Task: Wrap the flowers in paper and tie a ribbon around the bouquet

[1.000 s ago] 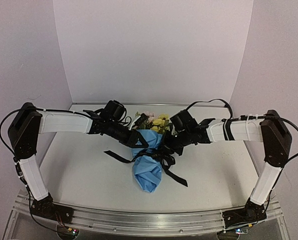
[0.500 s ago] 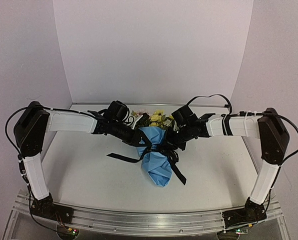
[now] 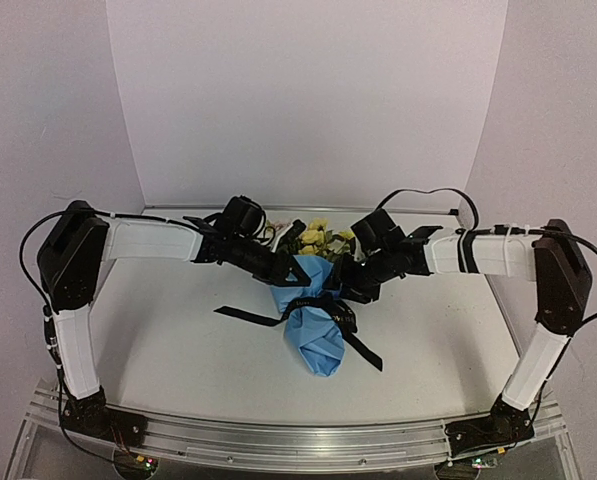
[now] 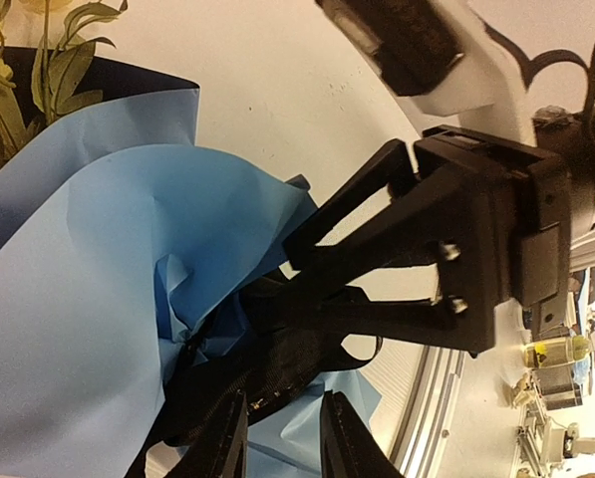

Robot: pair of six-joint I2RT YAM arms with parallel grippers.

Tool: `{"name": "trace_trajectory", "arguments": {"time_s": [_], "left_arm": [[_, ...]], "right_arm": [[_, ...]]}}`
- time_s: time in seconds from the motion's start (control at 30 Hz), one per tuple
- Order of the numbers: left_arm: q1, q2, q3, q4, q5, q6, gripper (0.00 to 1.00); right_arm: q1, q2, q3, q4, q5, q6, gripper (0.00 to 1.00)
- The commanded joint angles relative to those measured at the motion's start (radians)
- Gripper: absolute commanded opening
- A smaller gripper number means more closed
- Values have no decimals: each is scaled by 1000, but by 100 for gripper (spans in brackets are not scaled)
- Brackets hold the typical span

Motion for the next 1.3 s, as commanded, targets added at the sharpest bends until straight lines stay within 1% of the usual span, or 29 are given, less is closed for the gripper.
{"name": "trace_trajectory", "arguments": {"time_s": [0.0, 0.07, 0.2, 0.3, 0.43, 0.67, 0.8, 0.93, 1.03, 1.27], "left_arm": [[5, 8, 44, 3, 25, 1, 27], [5, 5, 47, -3, 23, 4, 27], [-1, 19, 93, -59, -8, 23, 27], [-20, 60, 190, -155, -83, 58, 27], [-52, 135, 317, -291, -158, 69, 26], [-124, 236, 522, -503, -358, 97, 26], [-147, 261, 581, -550, -445, 85, 28], [-177, 323, 696, -638, -518, 103, 30], [-184, 349, 746, -669, -539, 102, 30], [-204, 370, 802, -723, -568, 118, 31]], "right_arm": [[-12, -133, -36, -36, 79, -28, 56], [-30, -177, -76, -44, 96, -24, 60], [-54, -228, -172, -45, 96, -36, 61], [-54, -232, -210, -37, 74, -54, 59], [-57, -250, -236, -36, 108, -63, 59], [-62, -251, -268, -5, 108, -46, 59], [-65, -267, -291, 8, 111, -36, 59], [-70, -280, -311, 18, 112, -33, 60], [-71, -284, -324, 28, 107, -29, 60], [-72, -295, -344, 41, 107, -26, 60]]}}
